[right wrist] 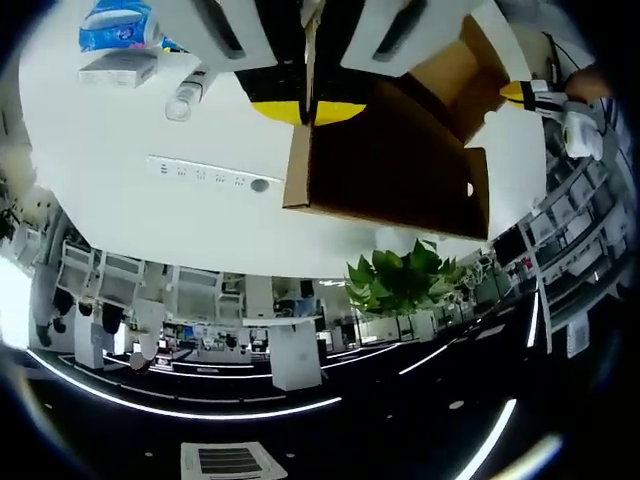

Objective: Operate the shoe box by opening the lid, removing the specified soft item, and placing it in the target area until the item is outside and the box remains undamaged.

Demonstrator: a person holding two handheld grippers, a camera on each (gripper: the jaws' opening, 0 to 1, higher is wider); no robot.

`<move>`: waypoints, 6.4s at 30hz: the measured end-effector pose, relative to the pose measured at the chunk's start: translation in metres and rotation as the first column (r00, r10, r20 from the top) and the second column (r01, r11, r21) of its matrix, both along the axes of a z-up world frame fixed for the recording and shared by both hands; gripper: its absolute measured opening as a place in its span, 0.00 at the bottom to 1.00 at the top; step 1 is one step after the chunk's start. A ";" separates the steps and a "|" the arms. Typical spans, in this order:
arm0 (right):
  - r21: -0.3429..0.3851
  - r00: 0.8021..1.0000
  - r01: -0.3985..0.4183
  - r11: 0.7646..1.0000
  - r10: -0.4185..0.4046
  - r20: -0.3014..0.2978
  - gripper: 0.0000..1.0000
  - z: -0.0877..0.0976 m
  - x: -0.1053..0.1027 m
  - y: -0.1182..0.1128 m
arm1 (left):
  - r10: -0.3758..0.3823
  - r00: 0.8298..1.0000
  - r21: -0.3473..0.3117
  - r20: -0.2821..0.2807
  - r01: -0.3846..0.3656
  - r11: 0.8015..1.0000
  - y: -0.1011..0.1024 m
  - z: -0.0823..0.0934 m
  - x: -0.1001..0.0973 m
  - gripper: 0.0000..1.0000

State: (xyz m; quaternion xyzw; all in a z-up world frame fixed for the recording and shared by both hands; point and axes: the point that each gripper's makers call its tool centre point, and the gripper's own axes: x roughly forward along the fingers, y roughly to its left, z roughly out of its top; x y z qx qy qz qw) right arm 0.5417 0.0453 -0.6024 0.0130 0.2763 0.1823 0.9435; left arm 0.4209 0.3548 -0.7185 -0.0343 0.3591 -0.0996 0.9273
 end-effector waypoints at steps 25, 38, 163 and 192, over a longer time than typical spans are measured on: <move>0.044 0.998 0.003 0.999 -0.006 0.063 0.00 0.001 -0.040 -0.006 | -0.007 1.000 -0.002 0.012 0.007 1.000 0.002 0.001 -0.001 0.03; 0.069 0.997 -0.028 0.997 0.024 0.068 0.00 0.001 -0.057 -0.001 | -0.009 1.000 0.000 0.010 0.009 1.000 0.003 0.001 -0.001 0.03; 0.005 0.975 -0.201 0.980 0.199 0.094 0.13 -0.040 -0.142 0.025 | -0.294 0.933 0.114 0.210 0.275 0.955 -0.007 0.090 0.005 0.18; -0.056 0.952 -0.300 0.952 0.303 0.046 0.22 -0.071 -0.164 0.030 | -0.357 0.923 0.126 0.143 0.341 0.932 -0.013 0.059 -0.019 0.28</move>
